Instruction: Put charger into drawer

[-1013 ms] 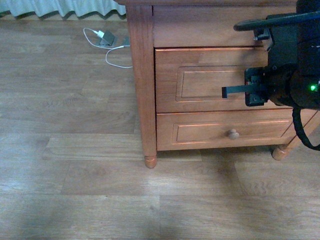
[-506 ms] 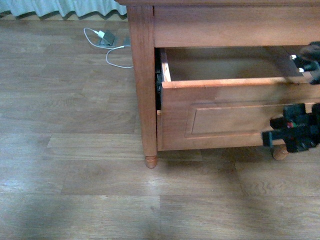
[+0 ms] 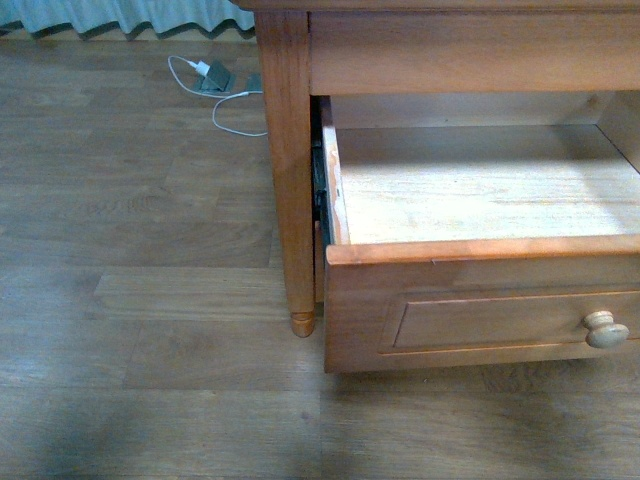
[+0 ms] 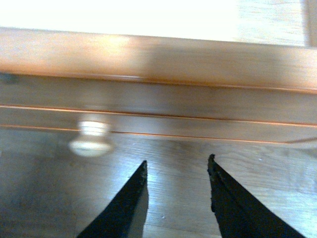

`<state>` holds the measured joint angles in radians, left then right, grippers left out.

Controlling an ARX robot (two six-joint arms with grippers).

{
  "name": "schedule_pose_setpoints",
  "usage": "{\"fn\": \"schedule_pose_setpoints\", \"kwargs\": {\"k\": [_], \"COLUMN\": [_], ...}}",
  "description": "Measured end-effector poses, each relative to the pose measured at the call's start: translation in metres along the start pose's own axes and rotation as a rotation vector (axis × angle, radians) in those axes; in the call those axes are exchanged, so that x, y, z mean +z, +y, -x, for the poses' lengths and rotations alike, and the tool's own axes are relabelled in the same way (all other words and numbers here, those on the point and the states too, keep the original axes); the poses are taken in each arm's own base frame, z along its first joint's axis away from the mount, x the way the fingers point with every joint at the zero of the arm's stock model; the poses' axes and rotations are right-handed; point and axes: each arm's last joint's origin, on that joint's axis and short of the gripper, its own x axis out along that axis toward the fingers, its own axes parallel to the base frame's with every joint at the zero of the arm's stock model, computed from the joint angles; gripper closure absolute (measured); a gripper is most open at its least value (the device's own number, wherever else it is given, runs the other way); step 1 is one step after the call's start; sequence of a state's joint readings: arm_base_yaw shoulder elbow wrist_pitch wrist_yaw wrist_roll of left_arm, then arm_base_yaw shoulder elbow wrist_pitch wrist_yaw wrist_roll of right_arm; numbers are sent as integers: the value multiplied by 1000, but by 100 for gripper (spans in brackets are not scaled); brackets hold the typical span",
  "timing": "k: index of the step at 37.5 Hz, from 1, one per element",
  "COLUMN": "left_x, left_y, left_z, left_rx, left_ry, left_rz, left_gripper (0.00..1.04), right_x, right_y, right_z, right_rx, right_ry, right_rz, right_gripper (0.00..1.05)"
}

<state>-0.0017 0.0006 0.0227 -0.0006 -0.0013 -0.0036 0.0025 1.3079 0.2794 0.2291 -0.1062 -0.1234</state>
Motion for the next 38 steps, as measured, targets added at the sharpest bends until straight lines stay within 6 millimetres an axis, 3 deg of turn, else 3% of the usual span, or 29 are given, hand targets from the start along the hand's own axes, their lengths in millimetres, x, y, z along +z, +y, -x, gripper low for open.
{"fn": "schedule_pose_setpoints", "kwargs": {"k": [11,19,23,30,34,38], "left_x": [0,0,0,0,0,0], "left_y": [0,0,0,0,0,0], "left_z": [0,0,0,0,0,0], "left_rx": [-1,-1,-1,-1,0,-1], "left_ry": [0,0,0,0,1,0], "left_rz": [0,0,0,0,0,0], "left_gripper": [6,6,6,6,6,6], "right_x": [12,9,4,1,-7,-7], "right_y": [-26,-44,-56,-60,-49,-36], "right_z": [68,97,113,115,109,111], "right_rx": [83,40,14,-28,-186,-185], "right_ry": [-150,-284,-433,-471,-712,-779], "right_rz": [-94,-81,-80,-101,-58,-56], "right_gripper": [7,9,9,9,31,49]}}
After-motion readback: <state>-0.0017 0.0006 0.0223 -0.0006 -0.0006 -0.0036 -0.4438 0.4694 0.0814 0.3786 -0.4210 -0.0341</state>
